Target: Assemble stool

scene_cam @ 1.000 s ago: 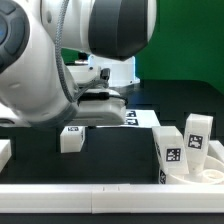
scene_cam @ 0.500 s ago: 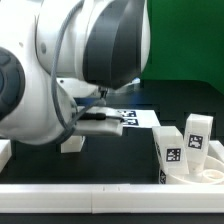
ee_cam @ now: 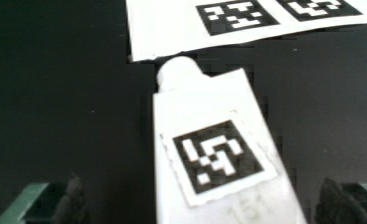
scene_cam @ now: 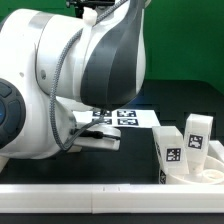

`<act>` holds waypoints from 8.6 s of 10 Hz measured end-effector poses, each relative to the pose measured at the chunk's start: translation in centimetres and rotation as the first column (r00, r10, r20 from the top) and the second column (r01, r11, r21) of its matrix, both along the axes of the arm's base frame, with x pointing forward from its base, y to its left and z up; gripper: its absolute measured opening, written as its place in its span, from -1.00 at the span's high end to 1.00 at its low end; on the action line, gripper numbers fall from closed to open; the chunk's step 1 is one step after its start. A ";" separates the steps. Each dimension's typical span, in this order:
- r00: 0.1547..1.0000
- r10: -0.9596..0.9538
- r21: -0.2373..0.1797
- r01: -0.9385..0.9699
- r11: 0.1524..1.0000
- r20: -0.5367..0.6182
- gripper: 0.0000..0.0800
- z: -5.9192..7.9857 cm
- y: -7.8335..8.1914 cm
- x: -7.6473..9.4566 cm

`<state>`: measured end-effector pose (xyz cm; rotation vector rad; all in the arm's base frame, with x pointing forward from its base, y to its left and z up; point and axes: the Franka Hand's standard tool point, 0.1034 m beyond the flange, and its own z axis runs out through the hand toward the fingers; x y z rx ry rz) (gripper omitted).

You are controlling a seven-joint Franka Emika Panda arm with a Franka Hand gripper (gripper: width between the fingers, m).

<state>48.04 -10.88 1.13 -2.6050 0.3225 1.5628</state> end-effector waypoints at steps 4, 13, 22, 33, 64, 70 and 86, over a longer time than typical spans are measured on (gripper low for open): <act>1.000 -0.001 0.000 0.001 1.000 0.000 0.19 0.0 0.0 0.0; 0.846 0.117 -0.057 -0.103 0.993 0.520 0.19 9.6 0.3 6.2; 0.384 -0.058 -0.005 0.160 0.987 0.921 0.19 17.0 8.6 11.5; 0.256 -0.108 0.019 0.328 0.944 0.961 0.19 16.7 16.2 16.0; 0.087 -0.008 -0.022 0.343 0.939 0.996 0.19 6.9 21.5 14.4; 0.061 0.000 -0.021 0.341 0.940 0.998 0.13 7.0 21.4 14.8; 0.375 0.199 -0.124 -0.214 0.969 0.906 -0.62 11.9 21.7 16.0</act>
Offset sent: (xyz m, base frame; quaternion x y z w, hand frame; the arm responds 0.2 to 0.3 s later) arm 0.0000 0.0000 0.0000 0.0000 0.0000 0.0000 1.0000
